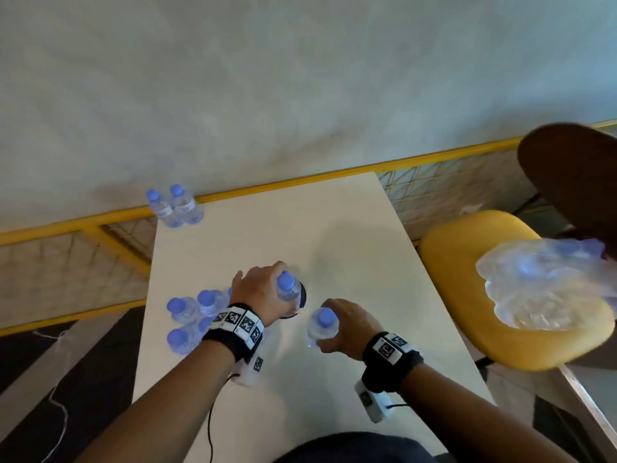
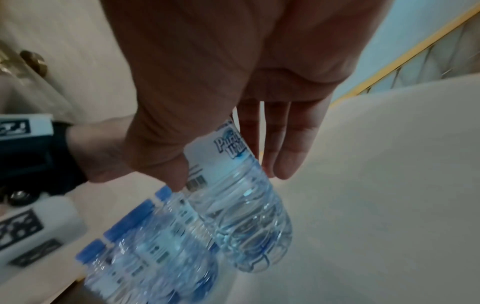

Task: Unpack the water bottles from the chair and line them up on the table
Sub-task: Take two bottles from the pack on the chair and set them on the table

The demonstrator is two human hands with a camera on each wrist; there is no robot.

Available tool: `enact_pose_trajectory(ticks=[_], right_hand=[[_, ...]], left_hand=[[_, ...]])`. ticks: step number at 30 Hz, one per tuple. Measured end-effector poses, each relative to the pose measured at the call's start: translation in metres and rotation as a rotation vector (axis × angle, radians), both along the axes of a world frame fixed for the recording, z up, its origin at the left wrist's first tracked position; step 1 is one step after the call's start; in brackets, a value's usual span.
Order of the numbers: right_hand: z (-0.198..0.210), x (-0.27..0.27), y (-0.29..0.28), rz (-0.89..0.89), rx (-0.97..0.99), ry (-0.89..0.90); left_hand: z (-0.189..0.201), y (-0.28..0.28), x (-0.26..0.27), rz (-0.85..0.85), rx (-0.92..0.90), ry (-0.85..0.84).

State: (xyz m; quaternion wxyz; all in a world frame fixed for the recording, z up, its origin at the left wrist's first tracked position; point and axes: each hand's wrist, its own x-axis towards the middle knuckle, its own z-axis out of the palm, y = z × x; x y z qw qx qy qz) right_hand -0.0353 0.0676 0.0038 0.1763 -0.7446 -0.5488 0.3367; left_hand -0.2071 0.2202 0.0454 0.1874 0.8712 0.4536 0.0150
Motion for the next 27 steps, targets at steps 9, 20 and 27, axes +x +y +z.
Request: enact_pose_trajectory(ticks=[9, 20, 27], right_hand=[[-0.049, -0.074, 0.061, 0.017, -0.109, -0.031], [-0.069, -0.091, 0.066, -0.036, -0.145, -0.059], [-0.061, -0.095, 0.072, -0.019, -0.1, -0.084]], left_hand=[[-0.038, 0.031, -0.036, -0.059, -0.065, 0.132], [-0.049, 0.037, -0.041, -0.074, -0.072, 0.146], [-0.051, 0.043, -0.04, -0.064, -0.118, 0.091]])
